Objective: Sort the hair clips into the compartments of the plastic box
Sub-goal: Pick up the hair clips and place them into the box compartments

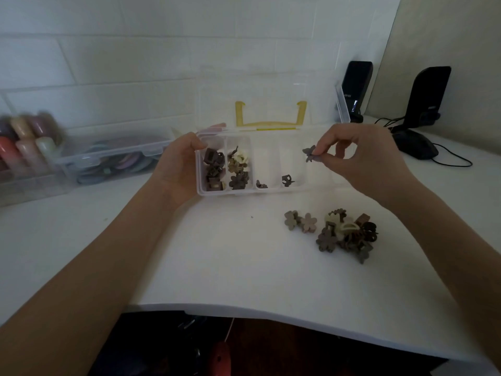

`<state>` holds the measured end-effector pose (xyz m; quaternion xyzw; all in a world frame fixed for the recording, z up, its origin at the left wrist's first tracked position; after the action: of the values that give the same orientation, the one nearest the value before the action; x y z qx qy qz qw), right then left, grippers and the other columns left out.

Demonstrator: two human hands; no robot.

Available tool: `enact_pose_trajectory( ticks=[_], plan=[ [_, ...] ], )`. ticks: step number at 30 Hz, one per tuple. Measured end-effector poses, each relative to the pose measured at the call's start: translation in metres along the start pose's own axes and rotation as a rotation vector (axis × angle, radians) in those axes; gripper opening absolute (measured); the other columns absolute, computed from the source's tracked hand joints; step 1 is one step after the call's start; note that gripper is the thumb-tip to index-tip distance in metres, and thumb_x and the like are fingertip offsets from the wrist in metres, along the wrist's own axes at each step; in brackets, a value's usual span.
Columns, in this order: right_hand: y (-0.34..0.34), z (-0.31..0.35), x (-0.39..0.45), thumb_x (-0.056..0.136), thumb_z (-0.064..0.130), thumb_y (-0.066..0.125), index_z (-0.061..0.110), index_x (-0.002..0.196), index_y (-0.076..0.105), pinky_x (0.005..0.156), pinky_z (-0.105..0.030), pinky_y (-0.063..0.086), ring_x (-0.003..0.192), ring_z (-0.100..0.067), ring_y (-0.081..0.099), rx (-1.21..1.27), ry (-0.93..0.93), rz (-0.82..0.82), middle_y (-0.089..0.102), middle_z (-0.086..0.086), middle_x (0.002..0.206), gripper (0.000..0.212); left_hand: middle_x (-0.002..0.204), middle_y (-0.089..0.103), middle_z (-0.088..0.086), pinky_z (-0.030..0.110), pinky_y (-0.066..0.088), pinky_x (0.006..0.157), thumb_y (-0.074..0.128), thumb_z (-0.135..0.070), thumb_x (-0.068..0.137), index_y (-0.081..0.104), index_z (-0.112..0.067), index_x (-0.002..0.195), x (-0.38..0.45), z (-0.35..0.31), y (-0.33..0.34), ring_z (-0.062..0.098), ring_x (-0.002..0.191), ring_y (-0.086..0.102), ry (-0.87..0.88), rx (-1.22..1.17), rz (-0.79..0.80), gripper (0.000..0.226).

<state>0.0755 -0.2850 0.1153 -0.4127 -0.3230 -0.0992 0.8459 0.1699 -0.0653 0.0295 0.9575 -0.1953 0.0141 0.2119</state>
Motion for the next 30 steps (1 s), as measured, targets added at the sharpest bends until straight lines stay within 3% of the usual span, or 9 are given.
enact_pose_trajectory(
  ticks=[2, 4, 8, 12, 19, 22, 25, 27, 30],
  plan=[
    [0.003, -0.007, 0.000, 0.079, 0.012, 0.070, 0.024, 0.075, 0.070, 0.066, -0.038, 0.051, 0.063, -0.021, 0.054, -0.061, 0.035, 0.019, 0.068, -0.001, 0.076, 0.012, 0.101, 0.068, 0.005, 0.037, 0.043, 0.085, 0.049, -0.016, 0.060, 0.064, -0.018, 0.113, 0.001, 0.000, -0.001, 0.025, 0.093, 0.060, -0.004, -0.003, 0.000, 0.055],
    [0.005, -0.009, 0.000, 0.078, 0.010, 0.066, 0.028, 0.074, 0.068, 0.063, -0.044, 0.052, 0.062, -0.022, 0.054, -0.110, 0.036, 0.025, 0.068, -0.004, 0.076, 0.019, 0.103, 0.068, 0.005, 0.038, 0.042, 0.086, 0.052, -0.017, 0.058, 0.065, -0.019, 0.112, 0.001, 0.001, -0.002, 0.026, 0.095, 0.058, -0.004, -0.003, -0.004, 0.056],
    [0.008, -0.008, 0.000, 0.082, 0.010, 0.060, 0.034, 0.080, 0.067, 0.058, -0.030, 0.042, 0.062, -0.004, 0.047, -0.262, 0.002, 0.069, 0.057, 0.017, 0.075, 0.025, 0.104, 0.067, 0.005, 0.040, 0.040, 0.086, 0.053, -0.021, 0.059, 0.070, -0.020, 0.108, 0.001, 0.001, -0.003, 0.029, 0.103, 0.049, 0.005, -0.002, 0.004, 0.052],
    [0.014, -0.010, 0.000, 0.085, 0.012, 0.057, 0.035, 0.089, 0.070, 0.056, -0.021, 0.033, 0.064, 0.008, 0.041, -0.328, -0.011, 0.102, 0.054, 0.018, 0.085, 0.026, 0.104, 0.066, 0.006, 0.041, 0.039, 0.086, 0.048, -0.015, 0.065, 0.072, -0.021, 0.105, 0.002, 0.003, -0.005, 0.030, 0.103, 0.047, -0.008, -0.008, -0.015, 0.047],
    [0.031, 0.027, -0.011, 0.077, 0.005, 0.066, 0.023, 0.081, 0.074, 0.056, -0.015, 0.041, 0.056, -0.013, 0.049, -0.003, -0.160, 0.319, 0.065, 0.006, 0.074, 0.020, 0.105, 0.064, 0.007, 0.041, 0.037, 0.088, 0.052, -0.016, 0.061, 0.070, -0.019, 0.107, 0.002, 0.002, -0.005, 0.030, 0.105, 0.045, -0.004, -0.015, -0.024, 0.050],
    [0.050, 0.027, -0.019, 0.080, 0.023, 0.066, 0.030, 0.089, 0.074, 0.053, -0.015, 0.037, 0.054, -0.015, 0.048, 0.008, -0.126, 0.483, 0.060, 0.005, 0.063, 0.014, 0.111, 0.058, 0.009, 0.043, 0.035, 0.091, 0.043, -0.016, 0.071, 0.066, -0.019, 0.113, 0.003, 0.004, -0.008, 0.030, 0.108, 0.042, -0.022, -0.039, -0.028, 0.048],
    [0.062, 0.020, -0.025, 0.075, 0.046, 0.061, 0.036, 0.089, 0.073, 0.055, -0.028, 0.040, 0.051, -0.013, 0.046, -0.092, -0.080, 0.563, 0.055, 0.002, 0.057, 0.021, 0.113, 0.057, 0.008, 0.041, 0.038, 0.089, 0.057, -0.016, 0.062, 0.068, -0.020, 0.113, 0.002, 0.003, -0.006, 0.030, 0.107, 0.043, -0.020, -0.035, -0.004, 0.052],
    [0.068, 0.019, -0.029, 0.073, 0.053, 0.060, 0.038, 0.085, 0.071, 0.055, -0.028, 0.039, 0.049, -0.008, 0.042, -0.184, -0.075, 0.605, 0.052, 0.003, 0.056, 0.023, 0.110, 0.063, 0.007, 0.040, 0.041, 0.086, 0.066, -0.021, 0.050, 0.070, -0.021, 0.109, 0.002, 0.002, -0.003, 0.030, 0.103, 0.050, -0.012, -0.026, 0.023, 0.059],
    [0.071, 0.022, -0.032, 0.074, 0.052, 0.062, 0.037, 0.081, 0.070, 0.055, -0.028, 0.041, 0.052, -0.008, 0.045, -0.225, -0.083, 0.629, 0.055, 0.003, 0.059, 0.019, 0.102, 0.068, 0.005, 0.038, 0.042, 0.084, 0.057, -0.019, 0.056, 0.072, -0.021, 0.104, 0.004, 0.003, -0.001, 0.027, 0.099, 0.054, -0.012, -0.034, 0.030, 0.050]
  ],
)
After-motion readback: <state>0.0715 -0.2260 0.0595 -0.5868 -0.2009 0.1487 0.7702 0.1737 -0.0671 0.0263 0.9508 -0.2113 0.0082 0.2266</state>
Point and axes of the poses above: each hand's wrist, its own x-axis towards the middle knuckle, its own y-axis out of the palm, z = x × y, the point moved 10 cm from there along x, towards the middle knuckle
